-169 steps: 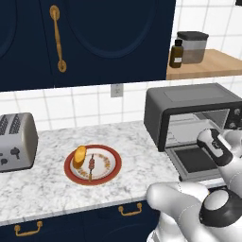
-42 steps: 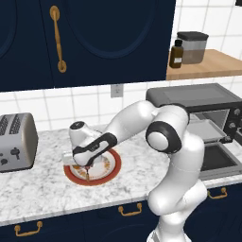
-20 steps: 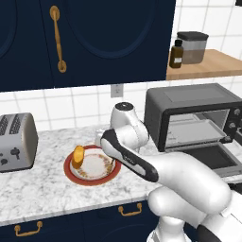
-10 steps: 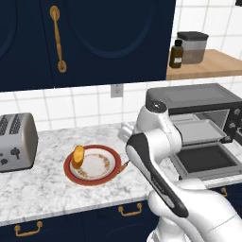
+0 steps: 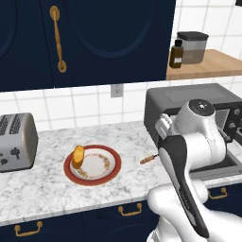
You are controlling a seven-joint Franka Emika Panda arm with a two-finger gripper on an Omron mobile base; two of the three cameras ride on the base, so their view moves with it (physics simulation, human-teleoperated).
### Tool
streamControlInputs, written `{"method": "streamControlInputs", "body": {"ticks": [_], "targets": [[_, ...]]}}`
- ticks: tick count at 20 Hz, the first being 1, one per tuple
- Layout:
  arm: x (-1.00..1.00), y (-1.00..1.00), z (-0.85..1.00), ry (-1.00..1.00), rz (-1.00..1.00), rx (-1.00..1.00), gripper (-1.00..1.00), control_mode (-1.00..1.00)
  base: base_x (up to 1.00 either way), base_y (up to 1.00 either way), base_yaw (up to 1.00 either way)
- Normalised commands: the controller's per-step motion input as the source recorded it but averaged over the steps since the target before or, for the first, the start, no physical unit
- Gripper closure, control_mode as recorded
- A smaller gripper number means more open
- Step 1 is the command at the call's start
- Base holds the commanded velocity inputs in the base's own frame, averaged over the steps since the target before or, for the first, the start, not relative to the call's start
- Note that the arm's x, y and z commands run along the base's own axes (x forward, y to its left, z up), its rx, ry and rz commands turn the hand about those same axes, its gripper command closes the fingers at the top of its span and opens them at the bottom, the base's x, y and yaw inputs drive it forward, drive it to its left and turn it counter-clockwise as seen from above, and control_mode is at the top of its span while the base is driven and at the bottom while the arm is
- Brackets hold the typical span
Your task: Pick up the kebab skewer and baguette bread, and place them inside the toaster oven. Close the toaster oven door and start by setting the timer.
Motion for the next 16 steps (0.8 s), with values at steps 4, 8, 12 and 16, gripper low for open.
{"method": "streamControlInputs", "body": {"ticks": [4,8,12,16], "targets": [[-0.10,-0.95,0.59,0.00,-0.22,0.05,1.00,-1.00,0.00,0.00,0.00],[-0.03,-0.95,0.24,-0.08,-0.17,0.00,1.00,-1.00,0.00,0.00,0.00],[0.00,-0.91,0.21,-0.10,-0.12,0.00,1.00,-1.00,0.00,0.00,0.00],[0.06,-0.74,0.07,-0.14,-0.03,0.00,1.00,-1.00,0.00,0.00,0.00]]}}
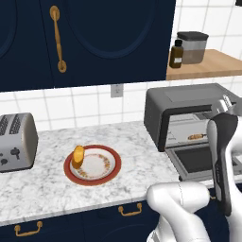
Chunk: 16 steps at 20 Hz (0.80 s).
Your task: Pick up the kebab skewer and baguette bread, and place them inside the toaster oven. Close the toaster oven door and start by setting the timer.
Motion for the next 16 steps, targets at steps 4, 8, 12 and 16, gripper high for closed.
{"method": "streamControlInputs", "body": {"ticks": [4,8,12,16], "targets": [[0.16,-0.67,0.00,-0.19,0.00,0.00,1.00,-1.00,0.00,0.00,0.00],[0.38,-0.44,0.00,-0.13,0.00,0.00,1.00,-1.00,0.00,0.00,0.00],[0.66,-0.18,0.00,-0.03,0.00,0.01,1.00,-1.00,0.00,0.00,0.00],[0.49,0.00,0.00,0.00,0.00,0.00,1.00,-1.00,0.00,0.00,0.00]]}}
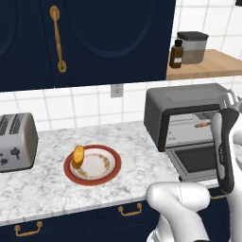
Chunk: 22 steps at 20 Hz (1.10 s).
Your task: Pick up the kebab skewer and baguette bread, and place them inside the toaster oven. Close the toaster oven door and start by setting the timer.
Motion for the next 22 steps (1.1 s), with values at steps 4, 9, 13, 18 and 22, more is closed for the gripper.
{"method": "streamControlInputs", "body": {"ticks": [4,9,13,18,22], "targets": [[0.34,-0.08,-0.12,-0.02,0.00,0.00,1.00,-1.00,0.00,0.00,0.00],[0.11,-0.22,-0.48,-0.02,0.00,0.00,1.00,-1.00,0.00,0.00,0.00],[0.20,-0.19,-0.40,0.00,0.00,0.00,1.00,-1.00,0.00,0.00,0.00],[0.35,-0.10,-0.25,0.01,0.00,0.00,1.00,-1.00,0.00,0.00,0.00],[0.46,-0.02,-0.28,0.03,0.00,0.00,1.00,-1.00,0.00,0.00,0.00]]}}
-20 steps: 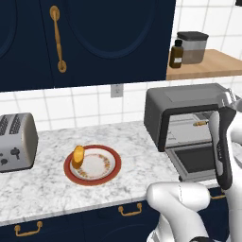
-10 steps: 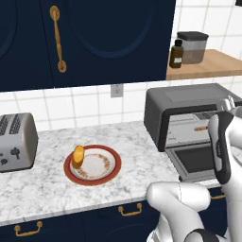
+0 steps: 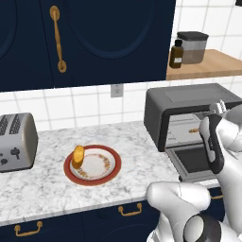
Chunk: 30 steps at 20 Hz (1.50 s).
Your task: Pick up the kebab skewer and baguette bread, and place them inside the toaster oven. Close the toaster oven door and start by setting the timer.
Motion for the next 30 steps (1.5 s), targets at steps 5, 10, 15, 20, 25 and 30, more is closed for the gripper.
{"method": "streamControlInputs", "body": {"ticks": [5,10,15,20,25,30], "targets": [[0.44,-0.15,-0.14,0.00,0.00,0.01,1.00,-1.00,0.00,0.00,0.00],[0.44,-0.17,0.00,0.00,0.00,0.01,1.00,-1.00,0.00,0.00,0.00],[0.49,-0.01,-0.01,0.00,0.00,0.00,1.00,-1.00,0.00,0.00,0.00],[0.38,0.00,-0.17,0.00,0.00,0.00,1.00,-1.00,0.00,0.00,0.00],[0.20,-0.02,-0.32,0.00,0.00,0.00,1.00,-1.00,0.00,0.00,0.00],[0.20,0.00,-0.27,0.00,0.00,0.00,1.00,-1.00,0.00,0.00,0.00]]}}
